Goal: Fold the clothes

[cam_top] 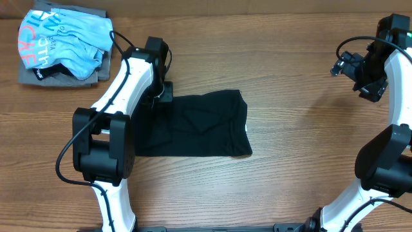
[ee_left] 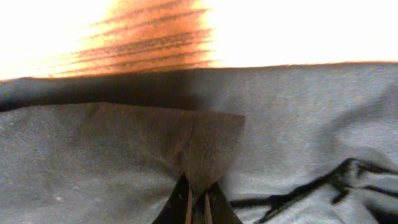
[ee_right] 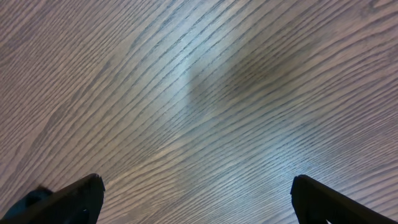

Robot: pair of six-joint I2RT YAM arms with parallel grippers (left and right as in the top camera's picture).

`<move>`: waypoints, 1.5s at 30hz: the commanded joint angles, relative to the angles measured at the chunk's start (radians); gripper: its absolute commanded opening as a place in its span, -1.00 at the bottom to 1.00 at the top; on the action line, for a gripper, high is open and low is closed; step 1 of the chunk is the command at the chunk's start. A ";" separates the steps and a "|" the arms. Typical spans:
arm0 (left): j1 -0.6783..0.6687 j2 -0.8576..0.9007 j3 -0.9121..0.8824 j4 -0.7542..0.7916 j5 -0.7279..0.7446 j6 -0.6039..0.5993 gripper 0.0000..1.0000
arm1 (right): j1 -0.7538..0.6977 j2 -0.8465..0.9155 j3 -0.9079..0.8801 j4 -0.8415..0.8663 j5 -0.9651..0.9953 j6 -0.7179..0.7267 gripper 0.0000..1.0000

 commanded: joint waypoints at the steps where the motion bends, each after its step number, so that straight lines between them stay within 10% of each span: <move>1: -0.005 0.011 0.022 -0.008 0.048 0.027 -0.92 | 0.000 -0.001 -0.004 0.002 -0.001 -0.002 1.00; 27: -0.005 0.011 -0.024 -0.073 0.137 0.054 -0.88 | 0.000 -0.001 -0.004 0.002 -0.001 -0.002 1.00; 30: -0.005 0.011 -0.024 -0.074 0.138 0.054 0.01 | 0.000 -0.001 -0.004 0.002 -0.001 -0.002 1.00; 33: -0.005 0.011 -0.024 -0.071 0.138 0.053 0.33 | 0.000 -0.001 -0.004 0.002 -0.001 -0.002 1.00; 45: -0.005 -0.014 0.122 -0.113 0.301 0.095 0.15 | 0.000 -0.001 -0.004 0.002 -0.001 -0.002 1.00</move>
